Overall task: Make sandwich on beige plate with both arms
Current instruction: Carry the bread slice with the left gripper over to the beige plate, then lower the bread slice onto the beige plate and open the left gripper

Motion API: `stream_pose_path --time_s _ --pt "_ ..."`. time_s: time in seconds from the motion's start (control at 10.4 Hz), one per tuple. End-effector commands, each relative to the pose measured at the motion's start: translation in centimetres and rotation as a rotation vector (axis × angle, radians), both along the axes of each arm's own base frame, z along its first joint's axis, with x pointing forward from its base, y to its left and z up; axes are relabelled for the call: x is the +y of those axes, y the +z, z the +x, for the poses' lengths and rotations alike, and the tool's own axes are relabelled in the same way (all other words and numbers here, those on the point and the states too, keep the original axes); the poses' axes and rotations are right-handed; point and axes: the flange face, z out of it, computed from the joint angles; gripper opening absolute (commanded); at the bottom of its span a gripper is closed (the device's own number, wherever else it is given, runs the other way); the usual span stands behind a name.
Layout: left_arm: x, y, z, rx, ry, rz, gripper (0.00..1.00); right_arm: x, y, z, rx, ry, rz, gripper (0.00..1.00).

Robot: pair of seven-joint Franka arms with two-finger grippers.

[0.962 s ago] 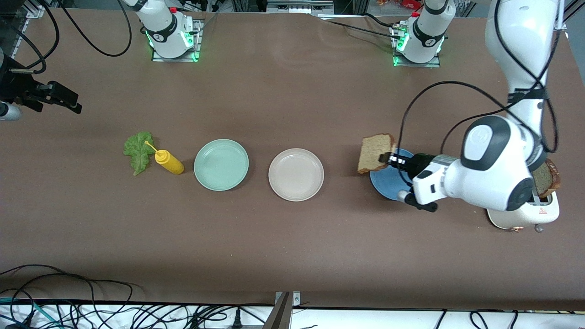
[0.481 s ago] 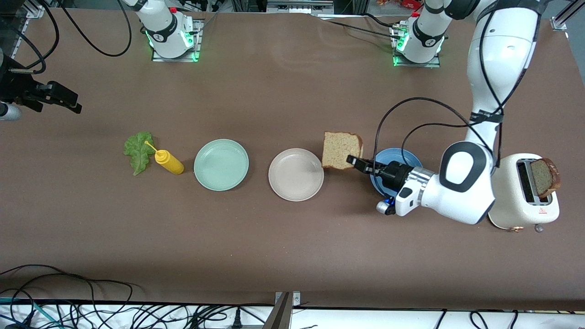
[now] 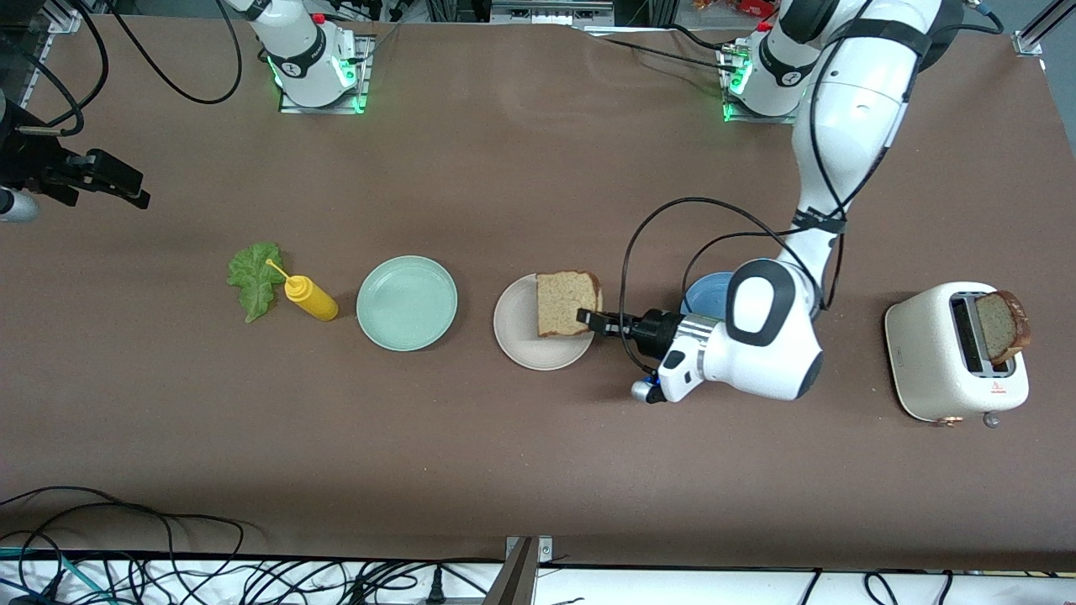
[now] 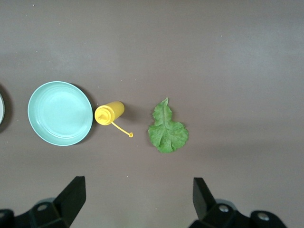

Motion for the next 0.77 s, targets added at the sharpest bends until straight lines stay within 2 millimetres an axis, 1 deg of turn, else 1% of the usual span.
stream_pose_path --time_s 0.0,0.19,0.38,0.48,0.67 --pt "-1.7 -1.0 0.2 -0.065 0.023 -0.062 0.00 -0.1 0.4 0.0 -0.007 -0.006 -0.004 1.00" --pt "-2.7 -1.9 0.1 -0.080 0.047 -0.054 0.00 0.0 -0.1 0.5 -0.015 -0.007 0.005 1.00" --pt "-2.9 -2.5 0.0 -0.074 0.048 -0.052 0.00 -0.1 0.0 0.6 -0.027 -0.006 -0.004 1.00" --pt "-3.4 -3.1 -0.4 -0.066 0.041 -0.051 0.00 -0.4 -0.1 0.7 -0.024 -0.012 -0.004 1.00" --pt "-3.5 -3.9 -0.6 -0.061 0.039 -0.044 0.00 -0.8 -0.3 0.8 -0.020 -0.022 -0.001 1.00"
